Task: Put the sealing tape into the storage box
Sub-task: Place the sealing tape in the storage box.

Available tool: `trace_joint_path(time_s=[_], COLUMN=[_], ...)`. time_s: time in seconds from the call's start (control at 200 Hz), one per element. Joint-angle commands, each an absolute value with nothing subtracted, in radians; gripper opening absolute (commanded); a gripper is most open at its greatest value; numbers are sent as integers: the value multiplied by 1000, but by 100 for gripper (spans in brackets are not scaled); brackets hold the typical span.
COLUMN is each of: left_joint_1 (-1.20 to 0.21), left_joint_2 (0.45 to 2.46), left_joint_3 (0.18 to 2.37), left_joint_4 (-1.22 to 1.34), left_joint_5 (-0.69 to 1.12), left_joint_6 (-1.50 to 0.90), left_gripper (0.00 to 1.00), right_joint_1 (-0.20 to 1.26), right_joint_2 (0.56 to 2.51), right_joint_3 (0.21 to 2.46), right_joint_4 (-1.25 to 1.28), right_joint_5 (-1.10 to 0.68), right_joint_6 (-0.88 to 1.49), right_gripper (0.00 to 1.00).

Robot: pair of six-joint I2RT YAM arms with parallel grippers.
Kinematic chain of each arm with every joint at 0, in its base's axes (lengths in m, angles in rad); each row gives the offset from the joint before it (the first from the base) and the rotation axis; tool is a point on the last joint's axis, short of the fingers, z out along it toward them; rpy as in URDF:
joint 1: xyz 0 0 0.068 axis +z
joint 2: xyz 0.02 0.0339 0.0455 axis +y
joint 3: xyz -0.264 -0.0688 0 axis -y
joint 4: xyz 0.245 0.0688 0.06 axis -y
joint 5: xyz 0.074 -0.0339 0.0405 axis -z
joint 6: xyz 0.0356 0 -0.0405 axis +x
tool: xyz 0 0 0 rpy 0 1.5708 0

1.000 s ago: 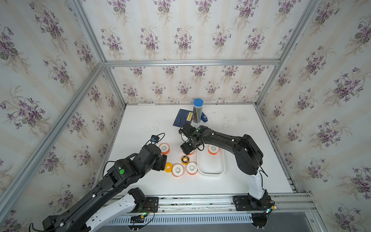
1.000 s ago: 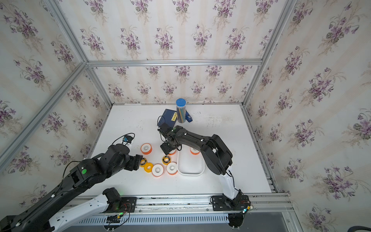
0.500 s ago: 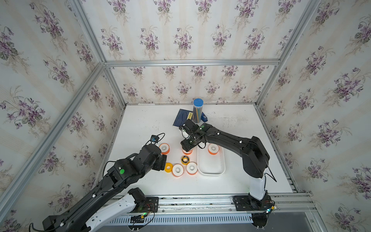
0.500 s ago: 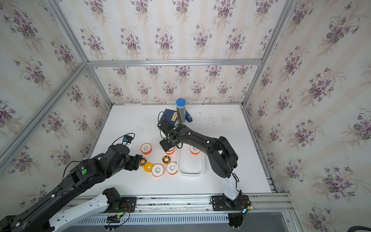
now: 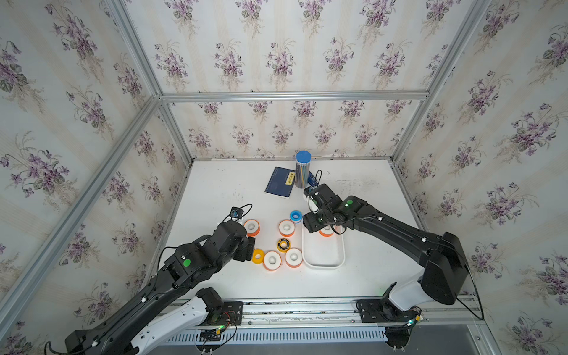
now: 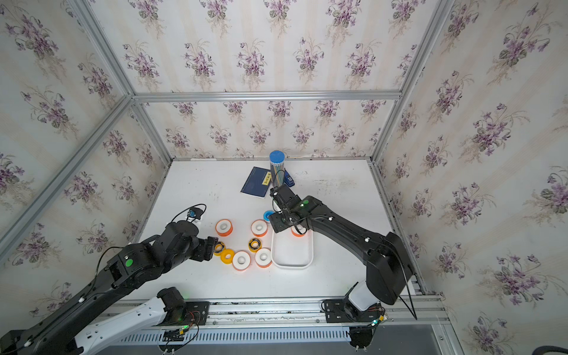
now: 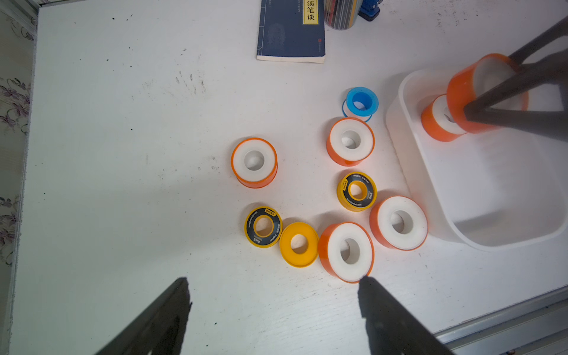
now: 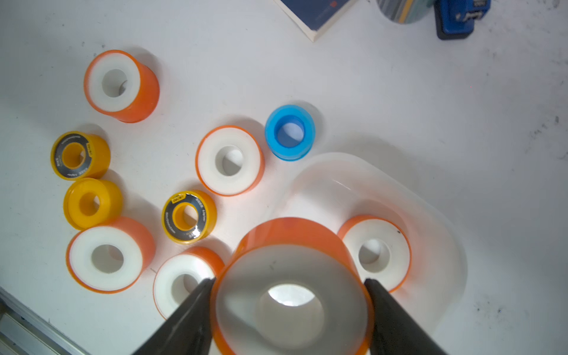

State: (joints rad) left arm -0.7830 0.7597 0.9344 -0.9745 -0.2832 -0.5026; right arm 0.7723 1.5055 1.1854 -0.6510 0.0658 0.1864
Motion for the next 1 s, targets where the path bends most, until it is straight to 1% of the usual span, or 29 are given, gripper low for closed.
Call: trace_joint_path(time_s=[0.0, 0.315, 0.659, 0.809, 0.899, 0.994], left_joint_1=[-782, -782, -782, -782, -782, -782], left_joint_2=[762, 772, 775, 776, 779, 781], left_joint_3=[932, 932, 931, 930, 930, 930], left_joint_4=[-973, -972, -973, -972, -972, -971], left_joint_5=[-295, -296, -306, -303, -302, -300], left_joint_6=[-506, -510, -515, -515, -514, -514], left_gripper=[85, 86, 87, 87, 87, 89], right_joint_1=[758, 759, 762, 763, 762, 763], right_joint_2=[1467, 1536, 1647, 1667, 1678, 1679], right_joint_3=[1105, 989, 1015, 1024, 1032, 1041], right_joint_4=[-580, -499, -476, -473, -479, -481], right_joint_5=[51, -5, -4, 0, 15, 13], right_joint_6=[225, 275, 275, 270, 268, 269], right_gripper=[68, 66, 66, 69, 74, 76])
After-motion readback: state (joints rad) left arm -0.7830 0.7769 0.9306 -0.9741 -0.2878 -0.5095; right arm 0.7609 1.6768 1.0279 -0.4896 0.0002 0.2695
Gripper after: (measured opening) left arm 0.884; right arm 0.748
